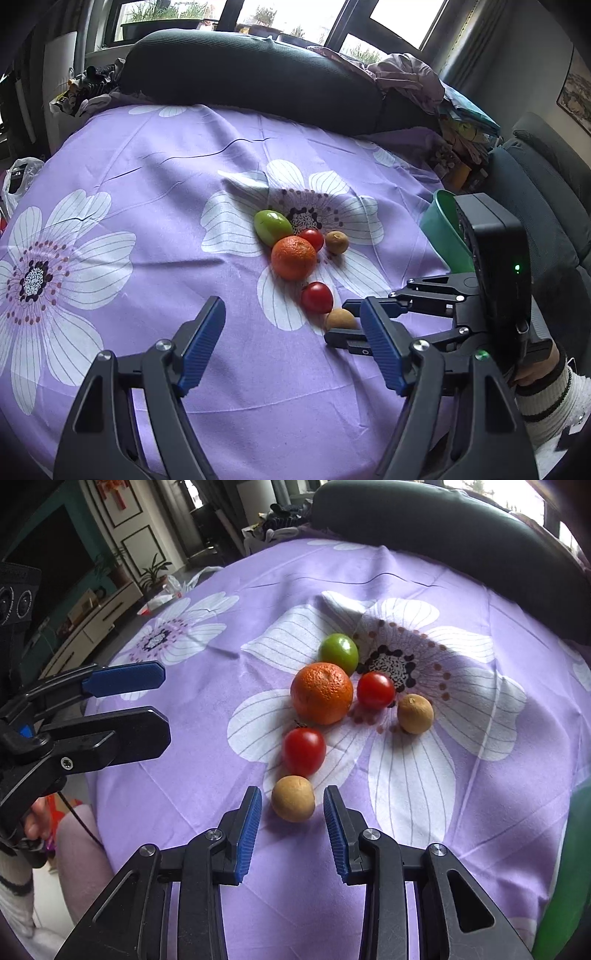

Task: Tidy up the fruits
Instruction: 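Grasp a small brown round fruit with the right gripper, then carry the brown fruit into the green bowl and open the right gripper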

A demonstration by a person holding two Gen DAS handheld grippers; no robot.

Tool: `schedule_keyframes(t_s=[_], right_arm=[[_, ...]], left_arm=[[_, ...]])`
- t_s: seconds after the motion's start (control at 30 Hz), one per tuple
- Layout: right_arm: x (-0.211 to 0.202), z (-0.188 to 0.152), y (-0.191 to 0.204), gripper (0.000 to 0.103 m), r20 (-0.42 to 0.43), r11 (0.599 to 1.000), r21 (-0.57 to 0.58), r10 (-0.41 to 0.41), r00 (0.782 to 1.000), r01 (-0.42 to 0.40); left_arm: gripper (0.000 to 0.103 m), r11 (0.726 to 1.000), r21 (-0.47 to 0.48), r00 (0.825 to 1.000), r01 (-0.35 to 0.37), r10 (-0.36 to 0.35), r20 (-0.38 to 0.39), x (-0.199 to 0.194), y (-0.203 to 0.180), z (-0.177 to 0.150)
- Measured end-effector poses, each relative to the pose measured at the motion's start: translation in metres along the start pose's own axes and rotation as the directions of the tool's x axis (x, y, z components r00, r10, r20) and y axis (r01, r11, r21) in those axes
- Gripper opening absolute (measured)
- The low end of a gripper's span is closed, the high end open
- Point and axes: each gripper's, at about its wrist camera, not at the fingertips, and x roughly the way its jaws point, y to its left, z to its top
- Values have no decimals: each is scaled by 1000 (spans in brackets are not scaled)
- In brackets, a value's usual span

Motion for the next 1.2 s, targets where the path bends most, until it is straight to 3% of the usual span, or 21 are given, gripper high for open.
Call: schedule_keyframes(t_s=[0.13,0.37,0.43,0.53,0.7,0.87,1.2], right_arm=[[5,-2,-3,27,-8,1000,3,3,1000,-3],[-21,-21,-24,27,33,998,62,5,999,-7],[-30,-26,-31,27,52,996,87,-2,999,-3],[-47,-41,-43,27,87,991,131,-3,996,-8],[-57,-51,-54,27,116,983,178,12,993,-32],[-63,-54,-56,27,143,981,188,16,990,-43],[-69,-54,-56,27,178,979,199,19,984,-54]], left_arm=[[75,1000,22,1000,6,-6,-20,10,-6,4],[66,991,132,996,14,-1,-95,37,-40,7],[64,990,144,991,1,18,-133,49,-44,7],[53,990,139,980,-23,50,-191,70,-46,8],[43,984,147,967,-100,131,-221,89,-43,8],[28,981,156,966,-112,145,-213,95,-42,7],[28,988,132,980,-84,106,-168,77,-53,7]])
